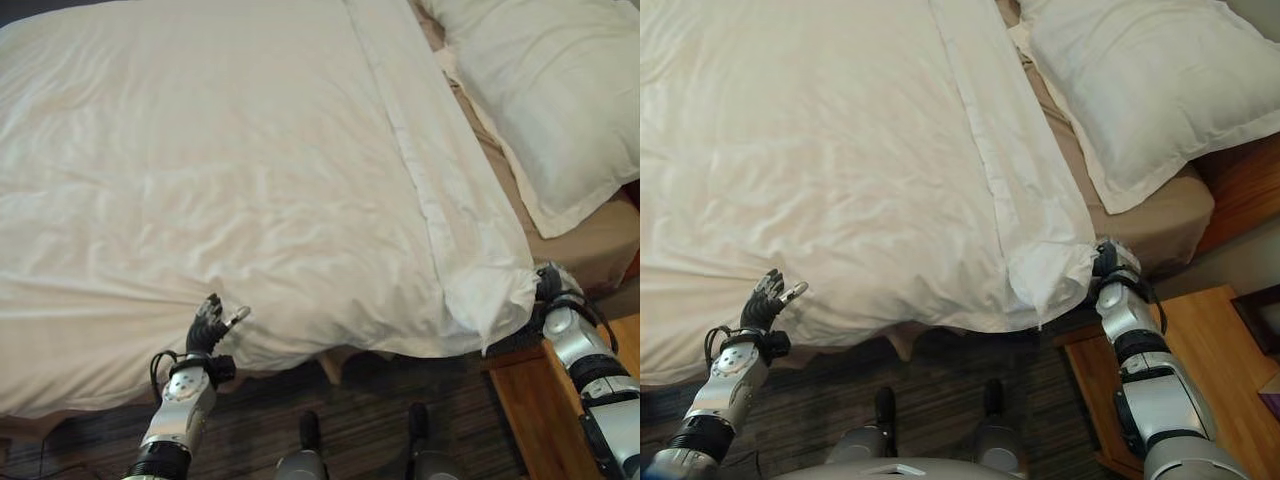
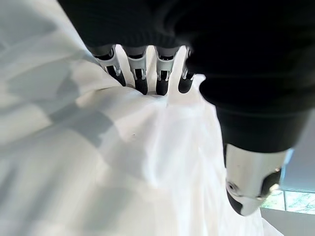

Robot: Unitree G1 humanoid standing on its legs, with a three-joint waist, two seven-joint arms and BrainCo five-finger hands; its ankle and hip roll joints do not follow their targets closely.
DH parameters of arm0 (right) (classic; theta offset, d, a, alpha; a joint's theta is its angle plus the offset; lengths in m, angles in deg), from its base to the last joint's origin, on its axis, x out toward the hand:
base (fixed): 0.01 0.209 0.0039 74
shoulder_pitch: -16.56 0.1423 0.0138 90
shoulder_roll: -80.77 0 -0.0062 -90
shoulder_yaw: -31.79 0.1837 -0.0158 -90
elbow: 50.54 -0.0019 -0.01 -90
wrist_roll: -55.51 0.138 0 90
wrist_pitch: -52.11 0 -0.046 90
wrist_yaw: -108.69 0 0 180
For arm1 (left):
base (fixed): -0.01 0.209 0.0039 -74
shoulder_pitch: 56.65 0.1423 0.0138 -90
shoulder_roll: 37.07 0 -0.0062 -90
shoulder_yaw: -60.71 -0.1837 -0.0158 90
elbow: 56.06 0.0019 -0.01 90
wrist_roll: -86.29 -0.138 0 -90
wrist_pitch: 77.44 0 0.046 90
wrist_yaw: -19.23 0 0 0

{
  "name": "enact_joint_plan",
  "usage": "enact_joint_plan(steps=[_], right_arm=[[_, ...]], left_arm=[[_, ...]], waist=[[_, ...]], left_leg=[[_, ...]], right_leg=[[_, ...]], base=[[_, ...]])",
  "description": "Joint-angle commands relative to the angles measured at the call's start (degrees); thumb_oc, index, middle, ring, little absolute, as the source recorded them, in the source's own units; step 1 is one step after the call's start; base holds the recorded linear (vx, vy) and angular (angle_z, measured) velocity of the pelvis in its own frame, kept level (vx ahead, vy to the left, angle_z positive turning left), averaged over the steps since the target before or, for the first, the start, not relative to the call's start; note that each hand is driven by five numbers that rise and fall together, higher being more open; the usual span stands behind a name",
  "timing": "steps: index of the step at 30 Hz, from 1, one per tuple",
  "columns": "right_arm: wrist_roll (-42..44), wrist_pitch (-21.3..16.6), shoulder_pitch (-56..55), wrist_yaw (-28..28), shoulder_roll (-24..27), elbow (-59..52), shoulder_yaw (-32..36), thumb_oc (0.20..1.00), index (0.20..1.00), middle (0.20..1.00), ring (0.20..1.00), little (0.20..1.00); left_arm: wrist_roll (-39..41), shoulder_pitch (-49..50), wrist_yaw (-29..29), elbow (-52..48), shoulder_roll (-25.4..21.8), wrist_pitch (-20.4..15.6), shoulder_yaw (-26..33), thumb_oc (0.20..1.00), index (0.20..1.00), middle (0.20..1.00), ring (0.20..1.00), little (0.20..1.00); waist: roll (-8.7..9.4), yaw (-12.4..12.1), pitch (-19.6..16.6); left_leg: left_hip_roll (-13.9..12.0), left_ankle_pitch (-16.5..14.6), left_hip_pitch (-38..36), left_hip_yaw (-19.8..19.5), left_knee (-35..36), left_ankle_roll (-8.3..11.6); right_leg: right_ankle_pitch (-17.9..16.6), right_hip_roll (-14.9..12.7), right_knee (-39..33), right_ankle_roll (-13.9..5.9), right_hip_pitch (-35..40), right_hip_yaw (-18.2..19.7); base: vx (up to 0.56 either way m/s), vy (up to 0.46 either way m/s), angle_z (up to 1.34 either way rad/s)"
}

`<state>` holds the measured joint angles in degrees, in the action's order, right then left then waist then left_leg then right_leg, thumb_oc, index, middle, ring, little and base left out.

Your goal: Making the bed.

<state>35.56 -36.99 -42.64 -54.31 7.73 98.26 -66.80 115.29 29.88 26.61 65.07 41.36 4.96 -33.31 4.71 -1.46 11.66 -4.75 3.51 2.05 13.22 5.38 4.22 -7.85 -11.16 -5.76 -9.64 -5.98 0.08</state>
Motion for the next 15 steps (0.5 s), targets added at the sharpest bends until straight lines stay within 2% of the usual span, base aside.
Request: enact_joint_plan(steps=[1, 2, 4, 6, 8, 9, 11, 15], right_arm=[[2.0, 9.5, -12.7, 2.5, 11.9, 6.1, 4.1, 1.0, 1.0, 1.0, 1.0, 1.0], [1.4, 10.0, -14.3, 4.7, 13.6, 0.1, 6.8, 1.0, 1.0, 1.0, 1.0, 1.0], [0.9, 10.7, -15.7, 5.8, 15.0, -3.8, 9.3, 1.0, 1.0, 1.0, 1.0, 1.0], [0.0, 12.3, -18.0, 9.7, 17.2, -10.9, 15.0, 1.0, 1.0, 1.0, 1.0, 1.0], [-0.1, 12.8, -18.6, 10.6, 17.5, -12.5, 16.6, 1.0, 1.0, 1.0, 1.0, 1.0], [-0.2, 13.3, -19.2, 12.1, 17.9, -13.7, 18.6, 1.0, 1.0, 1.0, 1.0, 1.0], [0.3, 13.5, -19.5, 12.9, 18.5, -15.4, 20.2, 1.0, 1.0, 1.0, 1.0, 1.0], [0.5, 13.4, -20.5, 13.8, 18.6, -18.5, 22.1, 1.0, 1.0, 1.0, 1.0, 1.0]], left_arm=[[1.3, -0.5, -6.4, 6.0, 8.8, 3.2, -4.7, 1.0, 1.0, 1.0, 1.0, 1.0], [0.8, 0.0, -6.7, 7.4, 9.2, 3.5, -4.4, 1.0, 1.0, 1.0, 1.0, 1.0], [-0.5, 0.1, -6.5, 9.3, 9.5, 3.9, -4.1, 1.0, 1.0, 1.0, 1.0, 1.0], [-1.0, 1.0, -5.4, 16.9, 10.8, 5.0, -1.0, 1.0, 1.0, 1.0, 1.0, 1.0], [-1.2, 1.3, -5.5, 19.0, 11.1, 5.5, -0.4, 1.0, 1.0, 1.0, 1.0, 1.0], [-1.9, 2.1, -5.3, 24.2, 12.0, 6.1, 1.3, 1.0, 1.0, 1.0, 1.0, 1.0], [-2.1, 3.0, -5.5, 28.5, 12.8, 6.9, 2.6, 1.0, 1.0, 1.0, 1.0, 1.0], [-2.0, 4.0, -5.4, 32.9, 14.1, 7.5, 4.8, 1.0, 1.0, 1.0, 1.0, 1.0]], waist=[[-1.91, 6.7, 4.4], [-1.81, 7.2, 4.1], [-1.82, 7.2, 3.9], [-1.7, 7.5, 3.1], [-1.59, 7.5, 2.8], [-1.35, 7.3, 2.3], [-1.03, 7.0, 1.9], [-0.69, 6.4, 1.4]], left_leg=[[-3.7, -2.7, 0.4, 2.8, -0.4, 1.9], [-4.1, -2.8, 0.1, 2.9, -0.4, 1.98], [-4.3, -2.9, -0.2, 2.9, -0.4, 2.08], [-4.9, -3.1, -0.7, 2.7, -0.4, 2.25], [-5.1, -3.2, -0.8, 2.7, -0.4, 2.34], [-5.4, -3.2, -1.1, 2.6, -0.4, 2.45], [-5.7, -3.3, -1.4, 2.3, -0.4, 2.62], [-6.3, -3.3, -1.8, 1.8, -0.4, 2.84]], right_leg=[[5.4, -0.2, 0.8, 0.22, -1.4, 1.1], [5.6, 0.0, 0.8, 0.31, -1.2, 1.1], [5.8, 0.1, 0.8, 0.37, -0.8, 1.0], [6.4, 0.4, 0.8, 0.46, -0.1, 0.6], [6.6, 0.6, 0.8, 0.5, 0.0, 0.6], [7.1, 0.8, 0.8, 0.67, 0.6, 0.3], [7.5, 1.2, 0.8, 0.79, 1.2, 0.1], [8.1, 1.4, 0.8, 1.0, 2.0, -0.3]], base=[[0.04, -0.026, 0.03], [0.05, -0.026, 0.01], [0.04, -0.013, 0.0], [0.06, -0.027, -0.02], [0.03, -0.025, -0.05], [0.05, -0.026, -0.08], [0.05, -0.031, -0.14], [0.04, -0.024, -0.1]])
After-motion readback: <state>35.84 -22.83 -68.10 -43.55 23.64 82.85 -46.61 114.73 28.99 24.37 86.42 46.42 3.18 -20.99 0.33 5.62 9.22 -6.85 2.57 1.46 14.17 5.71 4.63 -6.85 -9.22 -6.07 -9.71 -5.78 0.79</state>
